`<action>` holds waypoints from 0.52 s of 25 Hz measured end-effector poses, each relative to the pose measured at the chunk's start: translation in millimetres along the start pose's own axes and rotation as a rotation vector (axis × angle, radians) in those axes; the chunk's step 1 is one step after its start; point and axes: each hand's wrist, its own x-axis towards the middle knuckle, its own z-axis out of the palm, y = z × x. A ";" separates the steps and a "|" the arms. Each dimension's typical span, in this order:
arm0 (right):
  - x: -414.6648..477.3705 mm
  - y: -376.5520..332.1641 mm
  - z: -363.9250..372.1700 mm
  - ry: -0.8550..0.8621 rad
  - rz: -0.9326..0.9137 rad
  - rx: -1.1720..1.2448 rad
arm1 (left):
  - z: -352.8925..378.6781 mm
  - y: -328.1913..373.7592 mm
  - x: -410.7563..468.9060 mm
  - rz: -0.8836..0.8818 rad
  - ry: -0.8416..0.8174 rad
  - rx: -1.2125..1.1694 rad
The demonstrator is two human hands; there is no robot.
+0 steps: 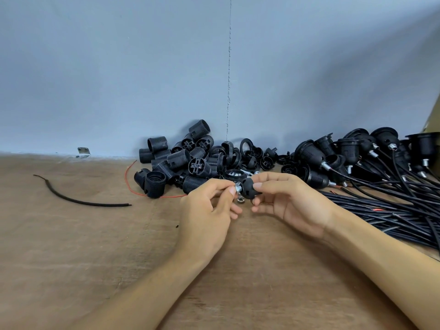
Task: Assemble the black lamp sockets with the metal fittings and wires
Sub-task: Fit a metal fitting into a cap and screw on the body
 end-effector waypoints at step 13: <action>-1.5 0.0 -3.2 0.003 0.006 -0.095 | -3.1 -0.6 -0.3 -0.042 -0.046 0.023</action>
